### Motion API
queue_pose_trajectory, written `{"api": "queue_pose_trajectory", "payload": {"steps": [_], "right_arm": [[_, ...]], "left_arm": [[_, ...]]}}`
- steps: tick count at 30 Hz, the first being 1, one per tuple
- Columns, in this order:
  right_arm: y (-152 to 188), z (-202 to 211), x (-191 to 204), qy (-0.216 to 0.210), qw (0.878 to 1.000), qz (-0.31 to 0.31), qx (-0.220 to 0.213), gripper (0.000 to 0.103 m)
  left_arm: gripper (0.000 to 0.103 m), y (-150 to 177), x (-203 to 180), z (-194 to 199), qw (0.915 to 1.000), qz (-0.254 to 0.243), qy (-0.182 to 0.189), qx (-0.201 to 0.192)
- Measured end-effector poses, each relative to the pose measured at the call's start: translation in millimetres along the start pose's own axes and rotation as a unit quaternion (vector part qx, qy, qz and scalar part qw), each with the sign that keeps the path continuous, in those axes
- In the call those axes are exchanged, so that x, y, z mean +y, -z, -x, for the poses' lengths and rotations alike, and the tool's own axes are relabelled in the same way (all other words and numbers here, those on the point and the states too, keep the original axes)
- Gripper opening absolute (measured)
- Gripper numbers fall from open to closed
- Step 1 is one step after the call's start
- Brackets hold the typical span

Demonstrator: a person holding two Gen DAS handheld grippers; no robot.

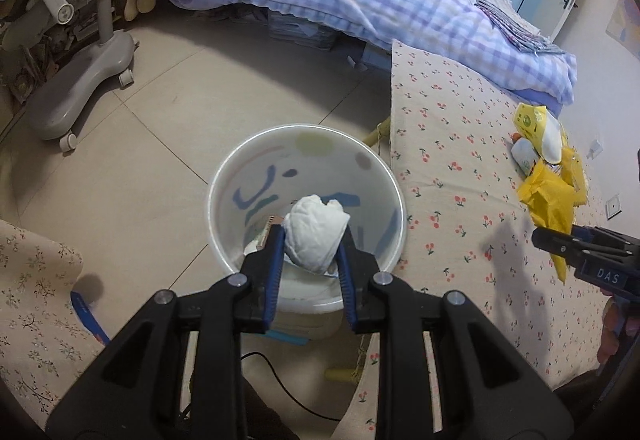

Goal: Collect trash
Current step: 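Carry the yellow packet over the bin and open the right tool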

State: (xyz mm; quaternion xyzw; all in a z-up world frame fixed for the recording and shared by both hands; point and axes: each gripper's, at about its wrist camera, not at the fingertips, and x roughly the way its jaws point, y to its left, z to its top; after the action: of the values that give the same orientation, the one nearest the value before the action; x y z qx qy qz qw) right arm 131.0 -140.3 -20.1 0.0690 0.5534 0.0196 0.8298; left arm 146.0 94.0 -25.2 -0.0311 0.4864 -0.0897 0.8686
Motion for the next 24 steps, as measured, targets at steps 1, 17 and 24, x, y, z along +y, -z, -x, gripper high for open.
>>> {"api": "queue_pose_trajectory", "payload": {"steps": [1,17,24], "right_arm": [[-2,-3,5,-0.002,1.000,0.002,0.001,0.049],[-18,-38,72,-0.025,0.999,0.040,0.012,0.049],[-26,-55,95,-0.045,0.998,0.048,0.015,0.049]], "left_arm": [[0.027,0,3,1,1.0000,0.001,0.000,-0.002],[0.101,7,51,12,0.9960,0.023,-0.086,0.000],[0.102,13,66,11,0.9951,0.034,-0.093,0.012]]}}
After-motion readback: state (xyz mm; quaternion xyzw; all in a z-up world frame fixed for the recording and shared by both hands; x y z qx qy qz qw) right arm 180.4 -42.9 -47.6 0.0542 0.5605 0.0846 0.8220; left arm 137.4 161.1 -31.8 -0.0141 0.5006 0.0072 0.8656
